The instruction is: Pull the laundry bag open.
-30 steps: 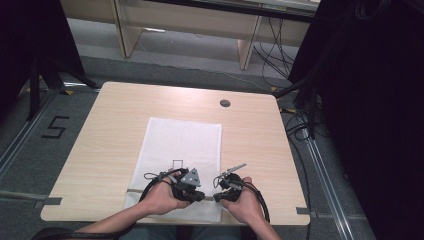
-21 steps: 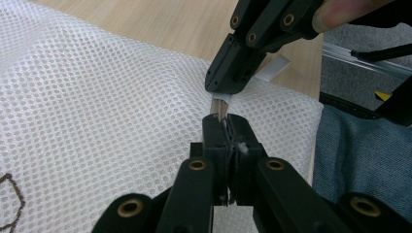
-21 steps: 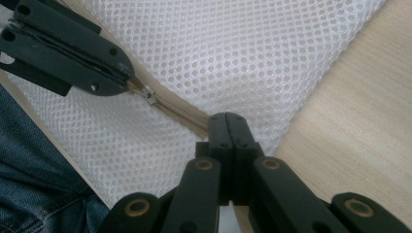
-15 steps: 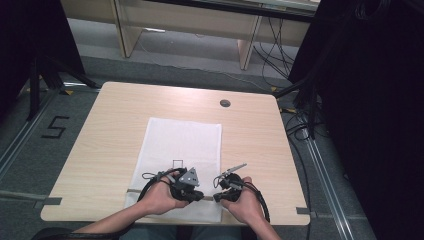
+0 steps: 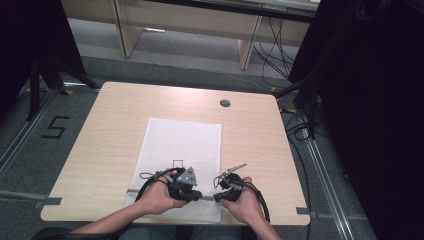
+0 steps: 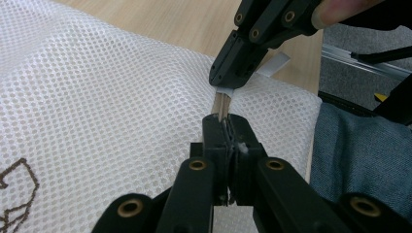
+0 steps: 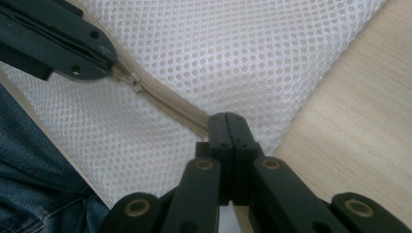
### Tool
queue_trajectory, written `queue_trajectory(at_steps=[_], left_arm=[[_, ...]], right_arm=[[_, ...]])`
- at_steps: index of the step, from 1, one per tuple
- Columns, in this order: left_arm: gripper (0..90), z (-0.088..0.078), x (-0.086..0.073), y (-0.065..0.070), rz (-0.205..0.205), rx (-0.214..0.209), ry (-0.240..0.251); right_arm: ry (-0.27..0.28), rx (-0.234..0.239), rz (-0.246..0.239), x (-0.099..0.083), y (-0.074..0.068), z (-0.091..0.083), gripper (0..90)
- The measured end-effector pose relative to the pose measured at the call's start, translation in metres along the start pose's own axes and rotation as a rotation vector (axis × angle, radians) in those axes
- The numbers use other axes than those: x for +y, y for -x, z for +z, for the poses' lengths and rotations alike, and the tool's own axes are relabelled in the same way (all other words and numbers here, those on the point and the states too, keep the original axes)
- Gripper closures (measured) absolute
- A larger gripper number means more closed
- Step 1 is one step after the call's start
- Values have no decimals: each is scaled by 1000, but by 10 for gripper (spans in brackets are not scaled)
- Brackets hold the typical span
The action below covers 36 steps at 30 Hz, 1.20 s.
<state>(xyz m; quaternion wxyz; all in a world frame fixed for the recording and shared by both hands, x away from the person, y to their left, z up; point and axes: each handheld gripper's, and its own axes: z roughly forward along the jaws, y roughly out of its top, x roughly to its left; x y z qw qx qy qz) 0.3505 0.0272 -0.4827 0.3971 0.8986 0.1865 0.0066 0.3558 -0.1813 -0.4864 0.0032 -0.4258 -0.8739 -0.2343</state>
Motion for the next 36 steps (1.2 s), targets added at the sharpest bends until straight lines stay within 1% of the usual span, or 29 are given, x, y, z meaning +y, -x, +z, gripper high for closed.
queue_trajectory(at_steps=[1,2,4,6,7,10,11,12,13,14,15,16,17,18,21,22,24,25,26,27,28,29,32,33,34,36], left_arm=[[874,0,0,0,1,2,-1],[874,-1,0,0,3,5,-4],[874,-1,0,-1,19,3,-3],[874,-1,0,0,9,3,-3],[874,-1,0,-1,21,2,-2],[874,-1,0,0,21,3,-4],[874,-2,0,0,7,4,-3],[874,-2,0,0,5,4,-2],[874,-2,0,0,14,3,-1],[874,-3,-1,0,1,5,-2],[874,-3,-1,0,10,2,1],[874,-4,-1,-1,2,6,-3],[874,-4,-1,-1,4,4,-1],[874,-4,-1,-1,18,3,-1],[874,-5,-2,-2,16,0,3],[874,-5,-2,-1,-3,0,5],[874,-6,-2,-1,6,1,4],[874,-6,-3,-1,-3,2,6],[874,-7,-2,-2,7,2,5],[874,-7,-3,-1,2,3,4],[874,-7,-2,-2,13,2,5],[874,-7,-3,-2,14,4,1],[874,-7,-3,-2,13,1,6],[874,-7,-3,-2,-2,0,5],[874,-7,-3,-3,15,-5,7],[874,-7,-3,-3,9,-5,8]], right_arm=[[0,1,-1,0,0,0,900],[-5,-4,18,0,-1,-1,900],[-5,-4,20,0,-1,-1,900],[-5,-5,20,0,-1,-1,900],[-5,-4,20,0,-1,-1,900],[-5,-4,21,0,-1,-1,900],[-5,-4,20,0,-1,-1,900],[-4,-4,19,0,-1,-1,900],[-5,-4,20,0,-1,-1,900],[-5,-5,20,0,-1,-1,900],[-5,-5,20,0,-1,-1,900],[-5,-6,20,0,-1,-1,900],[-5,-5,20,0,-1,-1,900],[-5,-4,20,0,-1,-1,900],[-5,-5,21,0,-1,-1,900],[-5,-4,21,0,-1,-1,900],[-5,-4,21,0,-1,-1,900],[-5,-5,21,0,-1,-1,900],[-4,-4,20,0,-1,-1,900],[-5,-5,21,0,-1,-1,900],[-6,-3,21,0,-1,-1,900],[-6,-1,20,0,-1,-1,900],[-6,-4,20,0,-1,-1,900],[-5,-4,21,0,-1,-1,900],[-5,-4,21,0,-1,-1,900],[-5,-4,20,0,-1,-1,900]])
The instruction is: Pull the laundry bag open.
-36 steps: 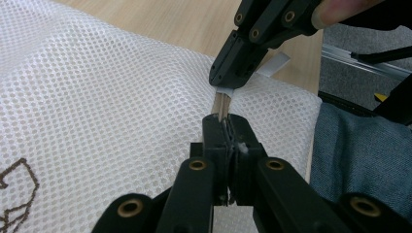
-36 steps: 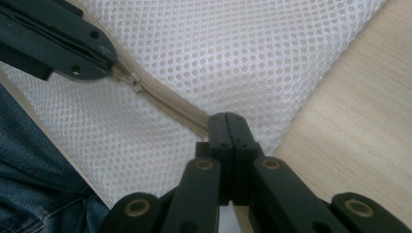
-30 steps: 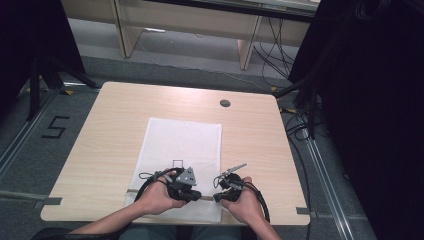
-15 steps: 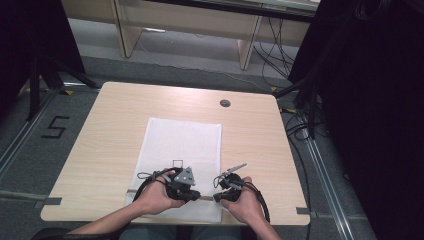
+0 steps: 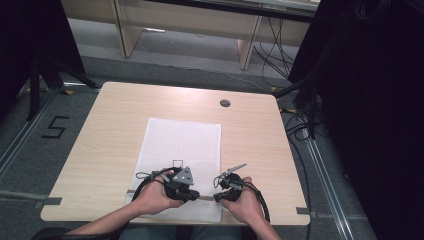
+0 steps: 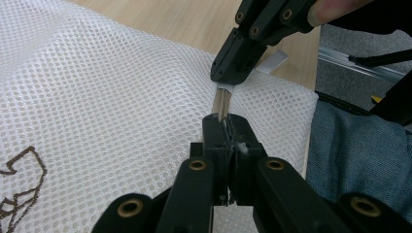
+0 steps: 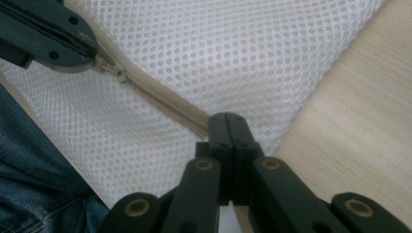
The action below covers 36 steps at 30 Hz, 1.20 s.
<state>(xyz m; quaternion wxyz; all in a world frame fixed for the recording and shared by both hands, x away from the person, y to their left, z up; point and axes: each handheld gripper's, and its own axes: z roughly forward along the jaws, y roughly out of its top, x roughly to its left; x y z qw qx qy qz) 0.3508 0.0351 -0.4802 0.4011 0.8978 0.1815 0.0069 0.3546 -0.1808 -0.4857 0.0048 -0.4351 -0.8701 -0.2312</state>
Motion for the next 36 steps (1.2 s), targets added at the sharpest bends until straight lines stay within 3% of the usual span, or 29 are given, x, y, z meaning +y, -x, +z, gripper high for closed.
queue_trajectory(at_steps=[1,7,9,10,13,15,24,28,36], left_arm=[[874,0,-1,1,-24,3,1],[874,-3,-1,0,-4,5,2],[874,-3,-2,0,-4,3,5],[874,-3,-2,1,-23,4,8],[874,-4,-2,0,-3,2,7],[874,-4,-2,1,-24,7,8],[874,-6,-3,0,-5,7,7],[874,-8,-4,0,-27,6,9],[874,-8,-4,0,-19,6,8]], right_arm=[[0,0,0,0,0,0,900],[0,1,1,0,0,0,900],[-2,2,0,0,0,0,900],[-2,2,0,0,0,0,900],[-2,2,0,0,0,0,900],[1,2,-2,0,1,0,900],[1,5,-7,0,1,0,900],[3,4,-6,0,1,0,900],[3,5,-6,0,1,0,900]])
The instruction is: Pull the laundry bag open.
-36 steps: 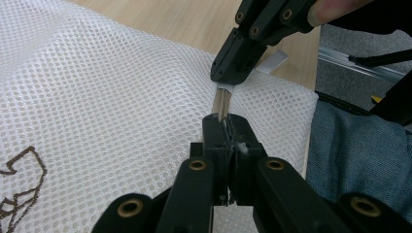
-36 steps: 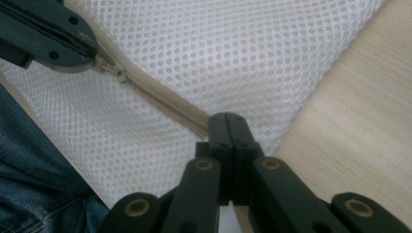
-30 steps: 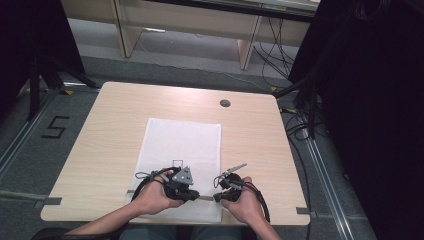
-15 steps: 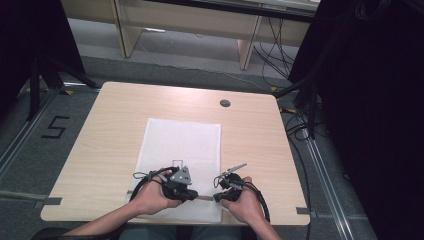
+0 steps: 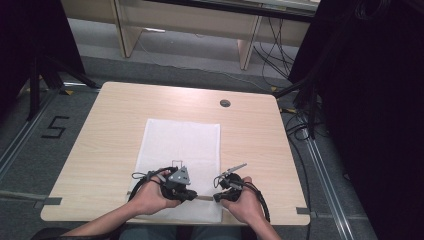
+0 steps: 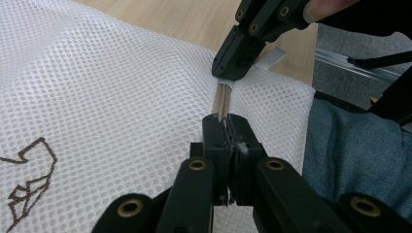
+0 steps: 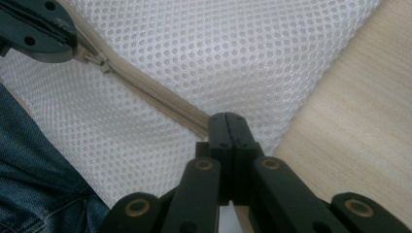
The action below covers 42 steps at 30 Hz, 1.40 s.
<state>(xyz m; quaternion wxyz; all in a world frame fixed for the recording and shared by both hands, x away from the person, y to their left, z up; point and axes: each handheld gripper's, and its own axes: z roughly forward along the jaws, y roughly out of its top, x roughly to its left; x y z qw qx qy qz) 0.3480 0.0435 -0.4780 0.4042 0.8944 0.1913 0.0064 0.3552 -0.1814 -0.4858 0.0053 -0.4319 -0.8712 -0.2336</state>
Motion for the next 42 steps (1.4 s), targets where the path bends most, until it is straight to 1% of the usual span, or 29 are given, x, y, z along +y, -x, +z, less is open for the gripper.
queue_trajectory(at_steps=[2,3,4,5,6,7,8,11,12,16,17,19,20,21,22,23,24,27,28,29,30,32,33,34,37,38,39,40,42], left_arm=[[874,0,0,1,-5,-4,2],[874,0,0,0,4,-5,1],[874,0,0,1,-6,-3,0],[874,0,0,1,-6,-5,2],[874,0,0,0,5,-6,1],[874,0,0,0,5,-6,1],[874,0,0,1,-6,-6,0],[874,-1,0,1,-2,-6,-4],[874,-2,0,-1,18,0,-7],[874,-3,-1,-1,12,-4,-2],[874,-3,-2,0,-5,-1,-3],[874,-4,-2,-1,0,0,-7],[874,-4,-2,-1,-5,4,-10],[874,-5,-2,-2,14,2,-9],[874,-5,-2,-2,6,1,-8],[874,-4,-3,-1,-14,0,-1],[874,-5,-3,-1,-8,0,-2],[874,-5,-3,-1,-11,2,-2],[874,-5,-3,-2,4,1,-4],[874,-6,-3,-1,-13,4,-5],[874,-6,-3,-2,-5,4,-8],[874,-7,-4,-2,-6,1,-6],[874,-7,-4,-3,6,1,-10],[874,-7,-4,-2,-13,3,-7],[874,-8,-5,-3,-12,6,-6],[874,-8,-5,-3,0,7,-6],[874,-9,-5,-3,-3,8,-9],[874,-9,-6,-3,-18,9,-10],[873,-10,-6,-4,-9,7,-8]], right_arm=[[0,0,0,0,0,0,900],[0,0,0,0,0,0,900],[0,0,-1,0,0,0,900],[1,0,0,0,0,0,900],[1,0,0,0,0,0,900],[1,0,-1,0,0,0,900],[-3,-2,8,0,0,0,900],[-2,-2,6,0,0,0,900],[1,0,-1,0,0,0,900],[-4,-3,7,0,-1,0,900],[-4,-2,6,0,0,0,900],[-4,-2,6,0,0,0,900],[-4,-4,7,0,-1,0,900],[-4,-2,7,0,0,0,900],[-3,-4,7,0,-1,0,900],[-3,-3,7,0,0,0,900],[1,-2,0,0,0,0,900],[-4,-4,7,0,-1,0,900],[-4,-5,7,0,-1,0,900],[-3,-5,8,0,-1,0,900],[-3,-5,8,0,-1,0,900],[-3,-6,8,0,-1,0,900],[-4,-6,8,0,-1,0,900],[-4,-6,9,0,-1,0,900],[-4,-7,9,0,-1,0,900],[-2,-1,3,0,-1,0,900],[1,-1,-6,0,0,1,900],[1,-2,-12,0,0,1,900],[2,-2,-11,0,0,1,900]])
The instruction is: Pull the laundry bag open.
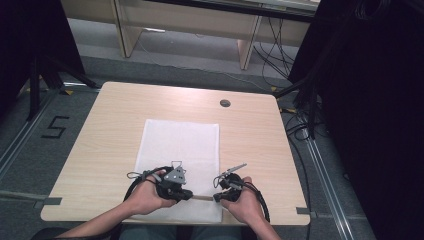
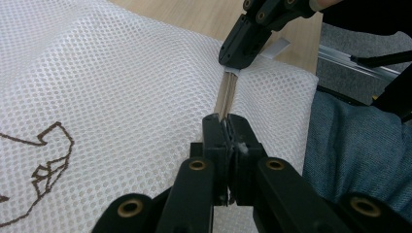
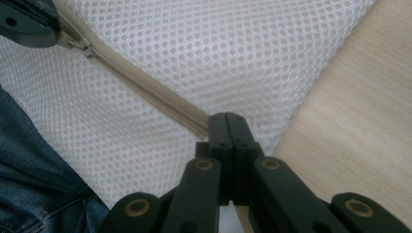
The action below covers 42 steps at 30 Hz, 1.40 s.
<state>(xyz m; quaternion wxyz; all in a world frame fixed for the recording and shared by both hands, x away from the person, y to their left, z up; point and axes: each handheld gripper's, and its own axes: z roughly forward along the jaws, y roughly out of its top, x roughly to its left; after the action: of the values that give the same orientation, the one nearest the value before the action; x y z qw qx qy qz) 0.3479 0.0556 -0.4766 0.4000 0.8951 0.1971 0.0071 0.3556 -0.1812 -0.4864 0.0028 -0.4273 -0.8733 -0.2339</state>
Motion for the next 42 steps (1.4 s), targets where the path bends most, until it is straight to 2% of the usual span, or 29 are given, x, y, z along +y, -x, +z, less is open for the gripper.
queue_trajectory(at_steps=[1,6,7,9,11,12,14,15,16,18,19,25,29,42], left_arm=[[874,0,0,-1,10,2,-3],[874,0,-1,1,-11,-2,3],[874,-1,-1,0,5,0,-2],[874,-2,-1,0,-11,2,-1],[874,-2,-1,0,-10,1,-1],[874,-2,-2,0,-11,-2,2],[874,-2,-2,0,-8,-2,2],[874,-2,-1,-1,8,-2,0],[874,-2,-2,-1,-6,-1,0],[874,-3,-1,-1,6,0,0],[874,-3,-2,-1,-6,4,1],[874,-4,-3,-1,-13,0,2],[874,-5,-3,-2,3,2,0],[874,-8,-4,-4,-5,4,-5]], right_arm=[[0,0,0,0,0,0,900],[0,0,1,0,0,0,900],[0,0,0,0,0,0,900],[0,1,0,0,0,0,900],[0,1,0,0,0,0,900],[-5,-5,21,0,-1,-1,900],[-5,-4,21,0,-1,-1,900],[-5,-4,21,0,-1,-1,900],[-5,-4,21,0,-1,-1,900],[-5,-4,21,0,-1,-1,900],[-5,-4,21,0,-1,-1,900],[-1,-1,12,0,-1,-1,900],[-6,-5,20,0,-1,-1,900],[-5,-3,20,0,-1,-1,900]])
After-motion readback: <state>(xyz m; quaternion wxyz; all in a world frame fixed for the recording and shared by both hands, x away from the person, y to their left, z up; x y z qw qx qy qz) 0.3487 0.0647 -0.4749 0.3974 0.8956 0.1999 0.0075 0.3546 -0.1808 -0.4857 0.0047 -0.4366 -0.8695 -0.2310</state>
